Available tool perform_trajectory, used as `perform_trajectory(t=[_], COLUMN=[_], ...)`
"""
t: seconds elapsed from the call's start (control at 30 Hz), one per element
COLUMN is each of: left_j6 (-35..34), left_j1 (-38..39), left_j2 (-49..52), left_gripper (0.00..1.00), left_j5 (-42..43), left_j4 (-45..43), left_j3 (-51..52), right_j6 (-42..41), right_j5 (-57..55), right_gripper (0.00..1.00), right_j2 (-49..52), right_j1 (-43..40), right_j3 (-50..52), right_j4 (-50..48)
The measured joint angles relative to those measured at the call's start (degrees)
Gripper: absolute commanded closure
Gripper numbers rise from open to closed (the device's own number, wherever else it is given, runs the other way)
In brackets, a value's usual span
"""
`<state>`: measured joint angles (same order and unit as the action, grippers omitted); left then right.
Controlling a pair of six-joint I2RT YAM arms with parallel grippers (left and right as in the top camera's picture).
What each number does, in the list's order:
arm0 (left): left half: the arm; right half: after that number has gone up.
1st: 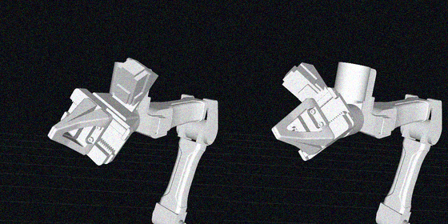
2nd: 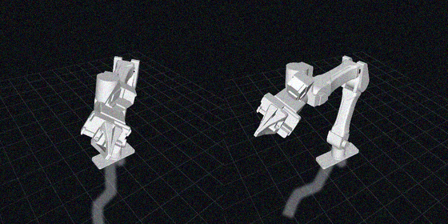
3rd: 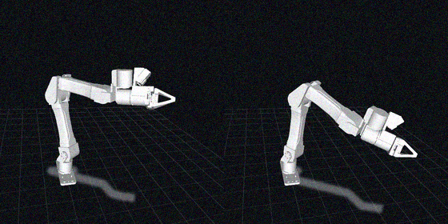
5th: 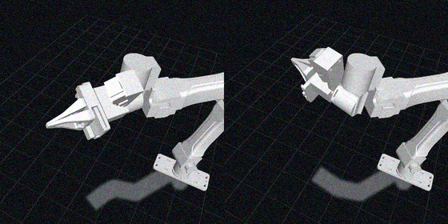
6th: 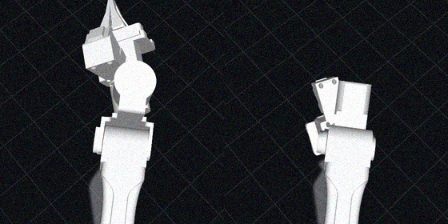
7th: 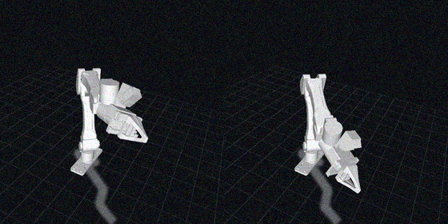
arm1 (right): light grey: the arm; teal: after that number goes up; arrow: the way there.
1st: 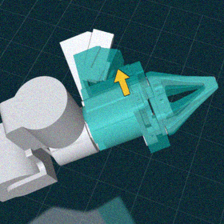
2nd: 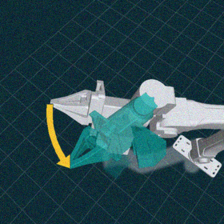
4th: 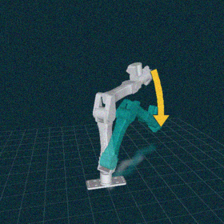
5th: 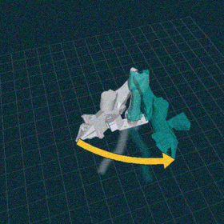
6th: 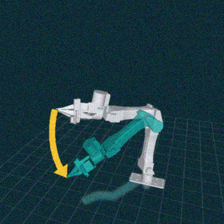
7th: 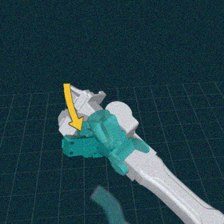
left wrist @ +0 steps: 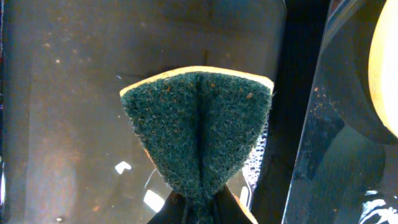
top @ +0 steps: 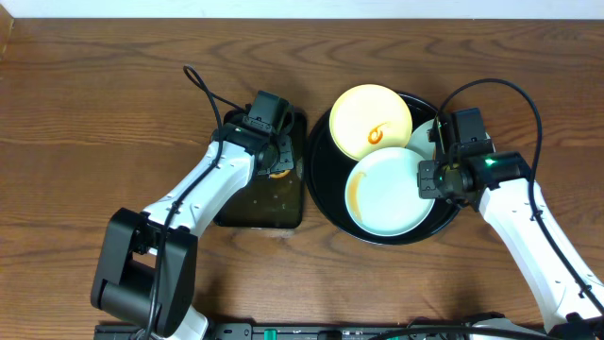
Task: Clean dirty plates on tray and stack at the side
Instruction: 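Lift the cleaned pale green plate with the right gripper, set it right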
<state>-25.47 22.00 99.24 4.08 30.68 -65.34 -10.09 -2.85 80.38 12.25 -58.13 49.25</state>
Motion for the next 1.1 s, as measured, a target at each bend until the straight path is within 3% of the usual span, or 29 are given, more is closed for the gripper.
perform_trajectory(t=[0.27, 0.5, 1.1], left_j6=[0.0, 0.0, 0.0], left_j1=[0.0, 0.0, 0.0], left_j2=[0.0, 0.0, 0.0], left_gripper=[0.92, 0.92, 0.92], left_j5=[0.0, 0.0, 0.0], left_j4=[0.0, 0.0, -0.1], left_j3=[0.0, 0.0, 0.0], right_j6=[4.9, 4.4, 11.0], right_j5=[1.1, -7.4, -40.7], right_gripper=[0.99, 0.99, 0.99], right_j2=[0.0, 0.0, -0.2], right_j1=[0.0, 1.4, 27.7], right_j3=[-1.1, -5.5, -6.6], right_j4=[4.1, 3.3, -2.5])
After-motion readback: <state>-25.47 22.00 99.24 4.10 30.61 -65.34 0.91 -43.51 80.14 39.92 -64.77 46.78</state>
